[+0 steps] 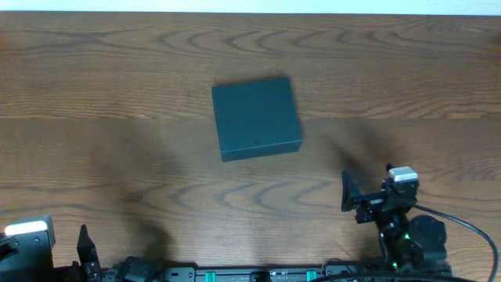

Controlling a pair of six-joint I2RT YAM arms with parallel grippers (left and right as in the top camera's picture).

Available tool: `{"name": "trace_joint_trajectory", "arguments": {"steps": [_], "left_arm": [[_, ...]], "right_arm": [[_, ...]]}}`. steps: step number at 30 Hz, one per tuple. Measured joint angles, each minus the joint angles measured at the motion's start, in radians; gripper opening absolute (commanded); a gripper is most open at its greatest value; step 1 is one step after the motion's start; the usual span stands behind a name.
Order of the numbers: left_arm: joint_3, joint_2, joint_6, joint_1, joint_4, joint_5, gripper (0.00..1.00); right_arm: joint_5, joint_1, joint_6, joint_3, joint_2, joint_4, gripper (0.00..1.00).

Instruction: Pack container

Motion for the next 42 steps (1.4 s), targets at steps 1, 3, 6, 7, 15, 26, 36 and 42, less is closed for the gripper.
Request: {"name": "trace_joint_trajectory", "arguments": {"steps": [1, 3, 6, 7, 15, 26, 36, 42], "left_arm": [[0.000, 0.000, 0.000, 0.000, 0.000, 0.000, 0.98], [0.000, 0.000, 0.000, 0.000, 0.000, 0.000, 0.98], [0.000, 0.000, 0.000, 0.000, 0.000, 0.000, 0.98], [0.000, 0.000, 0.000, 0.000, 0.000, 0.000, 0.99], [0.000, 0.000, 0.000, 0.000, 0.000, 0.000, 0.99], [0.000, 0.000, 0.000, 0.000, 0.000, 0.000, 0.98], [0.000, 0.000, 0.000, 0.000, 0.000, 0.000, 0.98], [0.000, 0.000, 0.000, 0.000, 0.000, 0.000, 0.98]], "right_arm": [[0.000, 0.000, 0.000, -0.013, 0.000, 0.008, 0.99], [0.002, 0.000, 0.000, -0.034, -0.001, 0.015, 0.99], [0.003, 0.000, 0.000, -0.058, -0.002, 0.019, 0.99], [0.003, 0.000, 0.000, -0.064, -0.002, 0.019, 0.99], [0.004, 0.000, -0.001, -0.105, -0.002, 0.020, 0.99], [0.004, 0.000, -0.002, -0.119, -0.004, -0.090, 0.99], [0.007, 0.000, -0.005, -0.121, -0.006, -0.241, 0.99], [0.008, 0.000, -0.005, -0.121, -0.006, -0.257, 0.99]]}}
